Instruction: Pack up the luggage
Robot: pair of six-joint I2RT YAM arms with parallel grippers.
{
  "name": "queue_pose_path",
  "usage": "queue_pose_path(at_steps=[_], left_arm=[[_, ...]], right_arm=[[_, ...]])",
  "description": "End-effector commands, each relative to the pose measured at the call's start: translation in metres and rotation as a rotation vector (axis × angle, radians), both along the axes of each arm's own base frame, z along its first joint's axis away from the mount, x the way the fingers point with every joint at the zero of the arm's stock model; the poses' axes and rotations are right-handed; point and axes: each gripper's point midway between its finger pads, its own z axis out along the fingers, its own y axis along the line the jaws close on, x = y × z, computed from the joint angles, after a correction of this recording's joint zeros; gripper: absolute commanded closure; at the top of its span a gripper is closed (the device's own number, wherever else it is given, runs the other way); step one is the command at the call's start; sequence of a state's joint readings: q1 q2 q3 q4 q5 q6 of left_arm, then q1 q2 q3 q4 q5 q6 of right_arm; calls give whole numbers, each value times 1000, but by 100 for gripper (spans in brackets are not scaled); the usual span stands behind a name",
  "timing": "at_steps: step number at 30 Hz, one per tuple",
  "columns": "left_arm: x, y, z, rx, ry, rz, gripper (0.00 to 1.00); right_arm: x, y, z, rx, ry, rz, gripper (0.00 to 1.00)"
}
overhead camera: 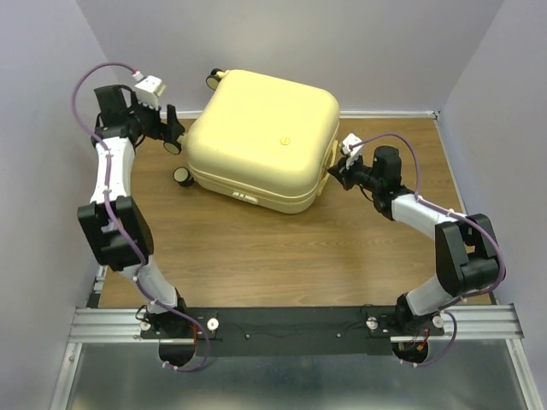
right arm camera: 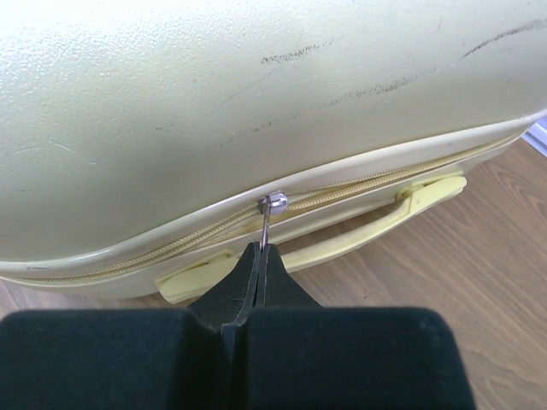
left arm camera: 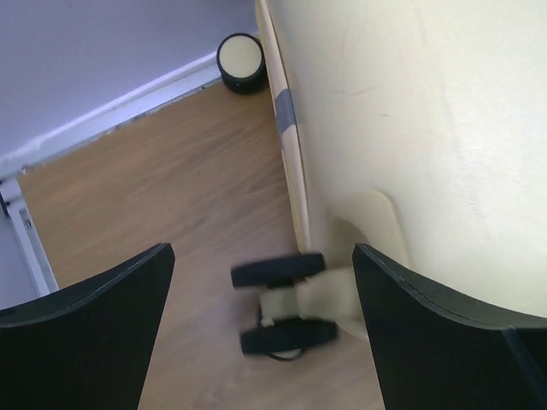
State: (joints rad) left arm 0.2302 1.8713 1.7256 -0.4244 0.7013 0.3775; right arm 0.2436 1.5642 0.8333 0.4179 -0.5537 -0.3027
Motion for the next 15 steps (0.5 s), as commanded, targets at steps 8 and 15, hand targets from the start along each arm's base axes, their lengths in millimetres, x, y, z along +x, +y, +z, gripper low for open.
queue_pose_path(at_steps=[8,15], left_arm=[[-50,26,17,-334,179,538,4],[-10,51,2,-502,292,788,4]], right_arm=[[-23,69,29,78,-107,193,99],[-23,70,29,66,-121,203,99]])
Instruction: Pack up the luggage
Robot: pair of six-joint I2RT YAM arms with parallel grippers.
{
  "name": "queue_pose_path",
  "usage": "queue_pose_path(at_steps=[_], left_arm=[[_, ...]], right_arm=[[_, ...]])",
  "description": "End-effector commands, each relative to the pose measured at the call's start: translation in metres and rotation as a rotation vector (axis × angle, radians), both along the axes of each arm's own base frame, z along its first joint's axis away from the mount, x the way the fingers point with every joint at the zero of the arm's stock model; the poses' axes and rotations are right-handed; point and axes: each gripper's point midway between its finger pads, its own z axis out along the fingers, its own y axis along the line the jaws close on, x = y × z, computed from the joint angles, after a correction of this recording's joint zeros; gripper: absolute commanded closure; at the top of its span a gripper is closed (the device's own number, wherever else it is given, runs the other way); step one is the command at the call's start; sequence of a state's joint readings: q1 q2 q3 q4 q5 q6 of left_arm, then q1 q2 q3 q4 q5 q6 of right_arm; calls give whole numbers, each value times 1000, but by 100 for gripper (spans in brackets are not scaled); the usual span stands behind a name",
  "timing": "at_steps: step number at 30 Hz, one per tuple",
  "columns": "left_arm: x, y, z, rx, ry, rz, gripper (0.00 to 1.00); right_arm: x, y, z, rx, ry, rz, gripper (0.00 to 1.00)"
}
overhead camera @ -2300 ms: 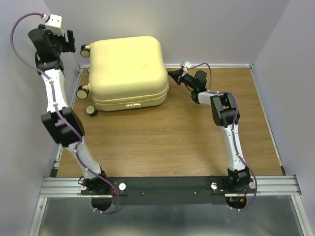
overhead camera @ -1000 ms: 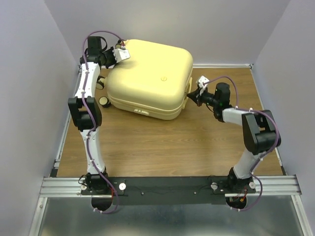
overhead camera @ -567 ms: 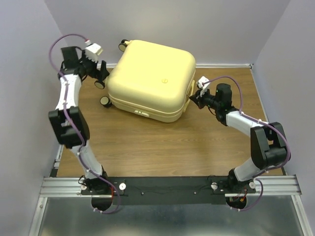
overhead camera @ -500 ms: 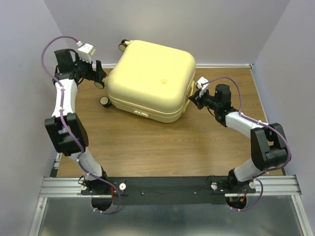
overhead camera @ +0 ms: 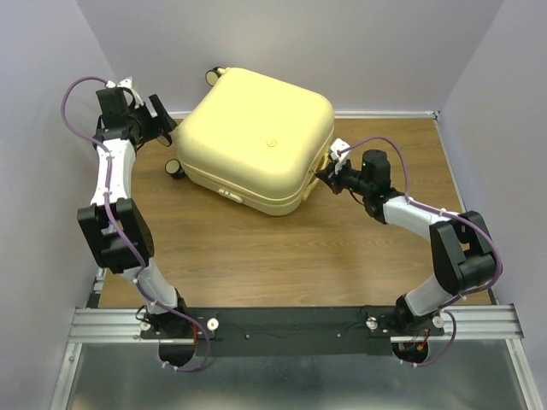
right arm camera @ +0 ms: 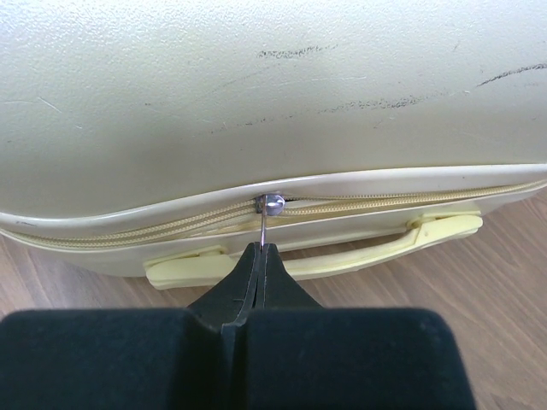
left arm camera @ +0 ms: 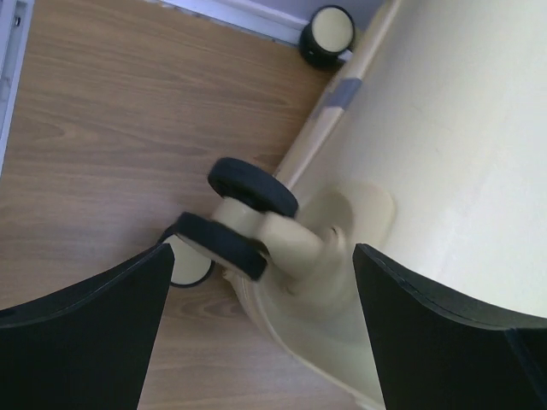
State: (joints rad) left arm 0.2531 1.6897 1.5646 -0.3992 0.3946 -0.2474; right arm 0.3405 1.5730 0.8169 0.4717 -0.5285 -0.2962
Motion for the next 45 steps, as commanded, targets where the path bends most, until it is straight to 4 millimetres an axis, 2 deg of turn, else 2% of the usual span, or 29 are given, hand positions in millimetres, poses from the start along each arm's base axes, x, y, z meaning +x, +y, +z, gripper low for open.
queue_pose_path(at_steps=[1,5,16,20,23,24,26,27,29,30,31,35,36,38,39,40,43,44,45], left_arm=[[28,21,-11,-158,80,234,4],[35,11,-12,-269,71,238,4],[47,-19,-50,-474,162,145,4],[50,-28,-49,-508,156,81,4],[49,-34,-47,-519,143,32,14],[49,-36,-46,-524,133,14,30],[44,-40,-50,-545,145,-14,54],[43,-40,-52,-555,148,-18,73],[39,-34,-61,-561,165,-4,87],[38,-32,-63,-554,167,-1,100],[36,-29,-70,-553,179,7,100],[38,4,-79,-495,169,70,100],[37,10,-86,-482,188,85,100],[43,22,-82,-414,166,94,100],[42,27,-88,-401,183,102,100],[46,31,-84,-378,170,101,100],[50,42,-91,-326,174,113,100],[51,43,-94,-310,176,109,100],[53,44,-100,-306,186,111,100]], right_arm=[[-7,32,30,62,-98,130,99],[-7,30,28,47,-105,121,100],[-5,27,23,29,-107,108,100],[-3,27,23,26,-108,104,99],[-2,26,23,24,-107,100,100],[-2,26,22,22,-106,95,99],[2,24,23,19,-109,73,99],[3,22,21,18,-102,61,99],[8,16,21,17,-97,12,99],[11,12,21,22,-87,-10,100],[15,6,21,21,-85,-43,99],[39,-21,24,31,-75,-175,100],[49,-34,29,36,-83,-215,99],[63,-50,29,31,-88,-281,100],[73,-62,37,35,-107,-317,100],[80,-70,33,27,-106,-349,99],[99,-90,42,21,-148,-413,99],[104,-93,36,13,-142,-420,99],[110,-98,38,9,-165,-432,99]])
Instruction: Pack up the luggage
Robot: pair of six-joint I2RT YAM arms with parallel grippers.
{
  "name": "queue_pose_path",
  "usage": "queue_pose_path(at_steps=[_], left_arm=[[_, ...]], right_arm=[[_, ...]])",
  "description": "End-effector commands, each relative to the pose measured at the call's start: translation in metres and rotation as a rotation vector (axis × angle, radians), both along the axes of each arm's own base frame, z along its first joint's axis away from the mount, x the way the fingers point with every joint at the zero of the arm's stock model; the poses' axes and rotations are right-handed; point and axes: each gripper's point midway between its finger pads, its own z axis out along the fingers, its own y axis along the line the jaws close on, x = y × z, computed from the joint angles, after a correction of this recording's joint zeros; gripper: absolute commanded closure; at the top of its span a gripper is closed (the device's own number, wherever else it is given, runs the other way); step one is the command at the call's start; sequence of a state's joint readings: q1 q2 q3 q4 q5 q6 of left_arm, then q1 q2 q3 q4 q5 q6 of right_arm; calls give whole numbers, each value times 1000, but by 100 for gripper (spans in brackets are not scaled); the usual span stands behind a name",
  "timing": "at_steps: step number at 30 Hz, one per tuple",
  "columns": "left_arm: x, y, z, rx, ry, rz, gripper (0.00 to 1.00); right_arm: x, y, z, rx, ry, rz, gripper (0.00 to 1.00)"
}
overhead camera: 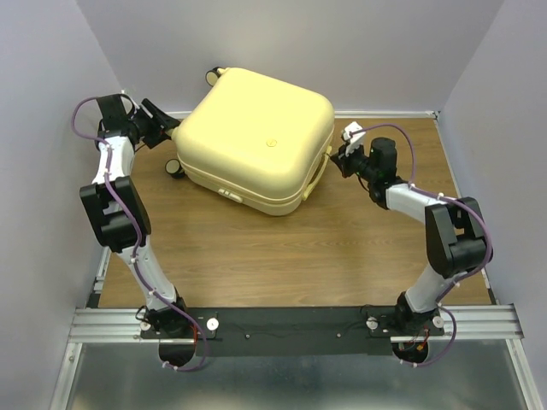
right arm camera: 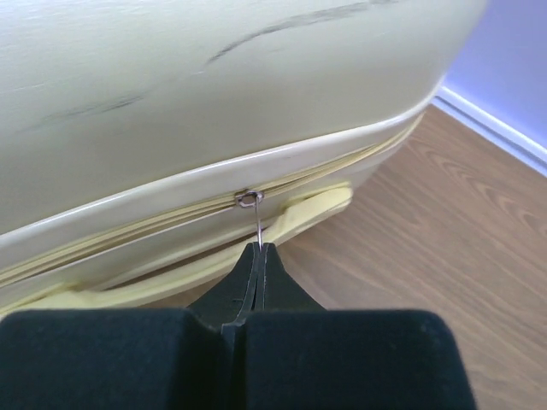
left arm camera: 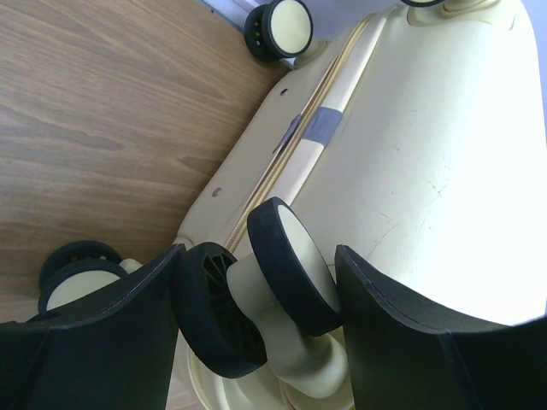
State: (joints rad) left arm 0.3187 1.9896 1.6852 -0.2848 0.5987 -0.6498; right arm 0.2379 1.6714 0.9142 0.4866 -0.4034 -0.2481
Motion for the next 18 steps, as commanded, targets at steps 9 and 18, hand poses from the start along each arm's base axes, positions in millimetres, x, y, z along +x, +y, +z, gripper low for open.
queue_pose_path(at_steps=[9,18], left_arm=[[22,57,-48,239,39,10,100],[49,43,-63,339,6,-101,100]], right_arm=[[124,-81,28,-53,-270,-234,99],[176,-55,-4,-11,-340,-23,99]])
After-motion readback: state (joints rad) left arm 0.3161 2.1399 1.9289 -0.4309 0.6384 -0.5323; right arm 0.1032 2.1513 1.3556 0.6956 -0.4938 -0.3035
